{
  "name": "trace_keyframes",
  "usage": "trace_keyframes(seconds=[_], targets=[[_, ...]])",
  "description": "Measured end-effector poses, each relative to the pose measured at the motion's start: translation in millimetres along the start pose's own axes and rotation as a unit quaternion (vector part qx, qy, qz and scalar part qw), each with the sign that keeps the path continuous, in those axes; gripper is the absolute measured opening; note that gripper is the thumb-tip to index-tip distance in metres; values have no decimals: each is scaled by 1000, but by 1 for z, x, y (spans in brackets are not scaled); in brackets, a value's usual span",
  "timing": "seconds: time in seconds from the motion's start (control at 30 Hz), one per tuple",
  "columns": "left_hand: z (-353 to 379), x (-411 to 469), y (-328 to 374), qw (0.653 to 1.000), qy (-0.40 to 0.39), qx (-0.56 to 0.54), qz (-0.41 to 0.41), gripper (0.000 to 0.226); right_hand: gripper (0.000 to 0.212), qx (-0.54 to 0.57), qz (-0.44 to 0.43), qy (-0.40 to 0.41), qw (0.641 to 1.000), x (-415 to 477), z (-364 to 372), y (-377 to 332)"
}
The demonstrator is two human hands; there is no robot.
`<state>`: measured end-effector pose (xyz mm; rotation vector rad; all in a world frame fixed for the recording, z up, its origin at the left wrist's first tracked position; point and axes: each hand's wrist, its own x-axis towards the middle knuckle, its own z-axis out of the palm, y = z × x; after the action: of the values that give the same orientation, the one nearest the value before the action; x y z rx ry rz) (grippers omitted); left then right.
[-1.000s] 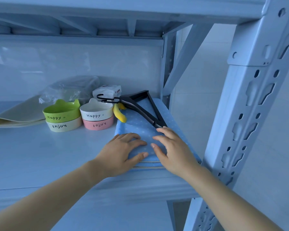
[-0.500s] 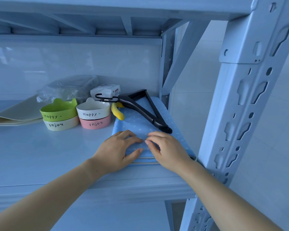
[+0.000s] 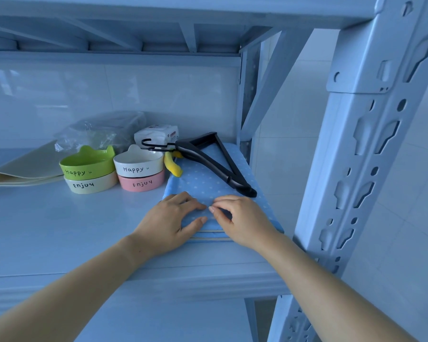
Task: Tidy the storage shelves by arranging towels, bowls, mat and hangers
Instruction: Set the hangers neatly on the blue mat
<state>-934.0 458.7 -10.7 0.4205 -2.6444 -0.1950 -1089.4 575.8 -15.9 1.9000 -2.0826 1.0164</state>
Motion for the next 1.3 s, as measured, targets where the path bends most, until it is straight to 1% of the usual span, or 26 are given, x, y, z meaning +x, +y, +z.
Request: trace_keyframes(seconds=[0.17, 0.23, 0.33, 0.43, 0.53, 0.67, 0.83, 1.03, 1.3], targets=[[0, -1, 1, 1000, 4, -3, 9, 50, 31, 0, -1, 2, 1000, -1, -1, -2], [-1, -2, 1, 1000, -1, 1, 17, 54, 30, 1, -2, -5, 1000, -2, -4, -3], [-2, -3, -5, 999, -25, 15, 32, 60, 26, -18, 7, -48, 999, -3, -10, -5], [0, -5, -11, 998, -53, 31, 30, 68, 48, -71, 44, -124, 989, -9, -15, 0], [4, -5, -13, 998, -47, 33, 33, 71, 63, -69, 45, -160, 984, -13, -17, 3], [8, -5, -14, 998, -50, 23, 12, 76, 70, -79, 42, -147, 985, -16, -15, 4], [10, -7, -13, 999, -34, 21, 8, 73, 72, -75, 36, -143, 986, -17, -14, 4], [8, -10, -11, 1000, -22, 17, 10, 69, 67, -69, 29, -151, 986, -17, -15, 3], [5, -6, -10, 999, -34, 10, -19, 68, 66, -58, 33, -160, 985, -10, -14, 2]])
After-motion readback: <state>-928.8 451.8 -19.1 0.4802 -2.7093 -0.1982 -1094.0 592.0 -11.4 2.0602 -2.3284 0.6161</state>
